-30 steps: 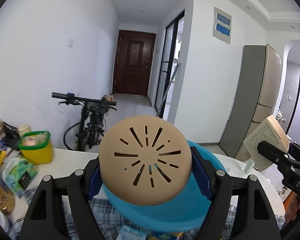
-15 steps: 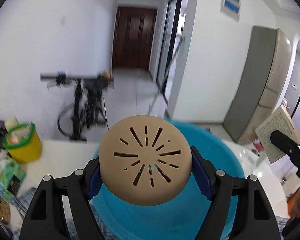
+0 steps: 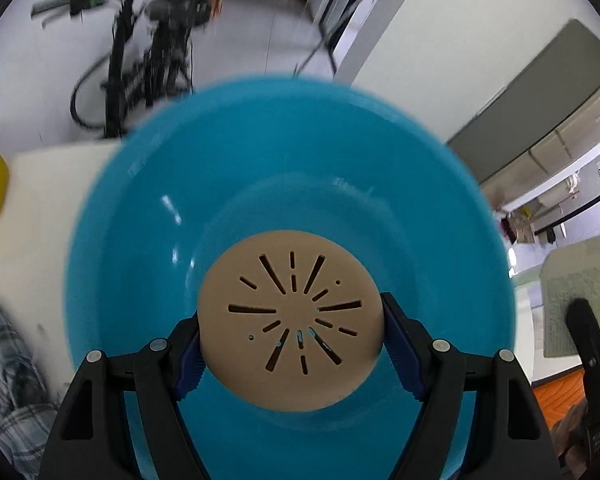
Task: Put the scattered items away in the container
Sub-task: 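Lower beige disc into basin and open left tool while right tool holds cube box, then lower tan cube box into the basin and open the right tool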
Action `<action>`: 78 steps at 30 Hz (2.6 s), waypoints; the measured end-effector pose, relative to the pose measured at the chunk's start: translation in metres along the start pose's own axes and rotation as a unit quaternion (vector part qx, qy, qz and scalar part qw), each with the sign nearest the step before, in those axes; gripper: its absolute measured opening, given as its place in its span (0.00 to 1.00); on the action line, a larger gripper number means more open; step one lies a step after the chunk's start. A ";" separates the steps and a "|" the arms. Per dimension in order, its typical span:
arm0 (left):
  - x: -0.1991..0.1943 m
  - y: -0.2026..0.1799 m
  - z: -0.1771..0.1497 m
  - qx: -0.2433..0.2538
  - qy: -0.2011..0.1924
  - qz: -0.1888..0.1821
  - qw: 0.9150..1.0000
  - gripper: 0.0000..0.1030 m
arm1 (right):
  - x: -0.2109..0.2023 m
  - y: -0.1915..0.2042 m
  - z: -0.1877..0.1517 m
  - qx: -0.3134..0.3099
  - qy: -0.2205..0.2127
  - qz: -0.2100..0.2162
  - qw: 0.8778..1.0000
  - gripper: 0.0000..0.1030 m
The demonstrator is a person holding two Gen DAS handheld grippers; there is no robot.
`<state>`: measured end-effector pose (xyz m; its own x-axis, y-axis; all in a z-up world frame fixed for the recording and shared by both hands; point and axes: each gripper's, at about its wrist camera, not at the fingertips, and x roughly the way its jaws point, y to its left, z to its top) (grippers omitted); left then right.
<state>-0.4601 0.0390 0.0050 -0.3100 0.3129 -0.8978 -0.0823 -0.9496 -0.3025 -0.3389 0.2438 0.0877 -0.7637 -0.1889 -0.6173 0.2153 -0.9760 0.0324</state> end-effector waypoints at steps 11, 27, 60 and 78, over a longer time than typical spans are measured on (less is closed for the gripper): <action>0.033 0.008 0.003 -0.014 0.027 -0.004 1.000 0.76 | 0.017 -0.010 -0.006 0.002 0.025 -0.001 1.000 0.56; -0.026 -0.020 -0.007 0.070 -0.144 0.033 0.987 0.79 | 0.023 -0.006 -0.004 -0.005 0.031 -0.004 1.000 0.56; -0.121 0.022 -0.098 0.070 -0.242 0.036 0.967 0.86 | 0.095 0.044 -0.015 -0.030 0.102 -0.013 0.994 0.63; -0.145 0.003 -0.125 0.094 -0.284 0.066 0.952 0.86 | 0.051 0.035 -0.017 -0.020 0.062 -0.019 0.998 0.72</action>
<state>-0.2975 -0.0064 0.0944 -0.7875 0.1801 -0.5895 -0.1590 -0.9833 -0.0881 -0.3596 0.2015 0.0440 -0.6903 -0.1353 -0.7107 0.2140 -0.9766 -0.0220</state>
